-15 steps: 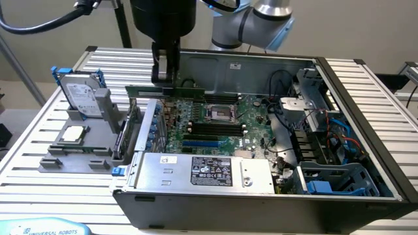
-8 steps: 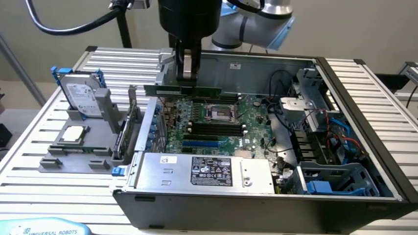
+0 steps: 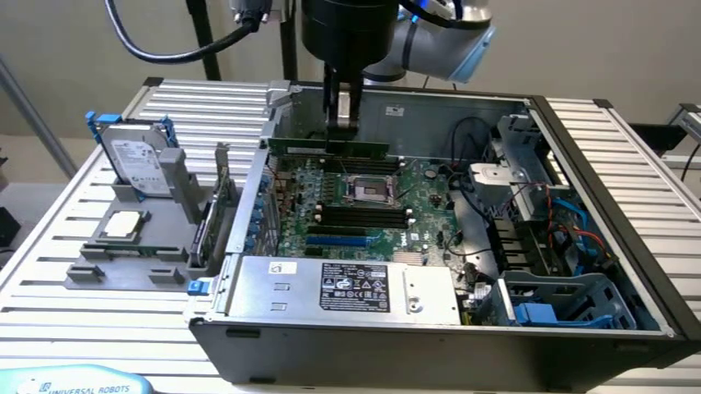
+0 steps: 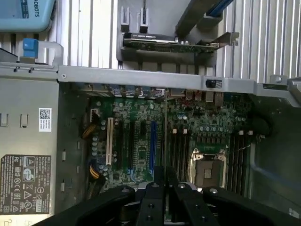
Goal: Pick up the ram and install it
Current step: 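Pick up the ram and move it above insertion slot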
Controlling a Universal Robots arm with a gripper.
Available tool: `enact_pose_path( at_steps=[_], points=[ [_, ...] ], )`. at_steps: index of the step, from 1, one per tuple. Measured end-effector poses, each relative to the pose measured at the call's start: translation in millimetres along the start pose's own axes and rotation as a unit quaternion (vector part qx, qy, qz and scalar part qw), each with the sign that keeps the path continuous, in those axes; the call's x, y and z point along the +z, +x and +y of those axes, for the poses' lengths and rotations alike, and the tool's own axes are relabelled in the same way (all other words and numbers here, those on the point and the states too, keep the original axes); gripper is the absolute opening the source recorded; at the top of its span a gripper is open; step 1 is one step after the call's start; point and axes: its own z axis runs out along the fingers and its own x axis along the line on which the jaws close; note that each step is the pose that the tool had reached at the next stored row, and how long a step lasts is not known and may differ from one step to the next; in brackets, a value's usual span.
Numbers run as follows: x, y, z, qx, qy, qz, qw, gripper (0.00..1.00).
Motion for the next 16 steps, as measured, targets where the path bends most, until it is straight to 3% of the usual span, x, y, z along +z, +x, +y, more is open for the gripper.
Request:
enact_pose_path(
  at_steps=[16],
  points=[
    [34.0, -51.0, -39.9, 0.000, 0.0000, 0.0000, 1.0000, 0.13]
  ],
)
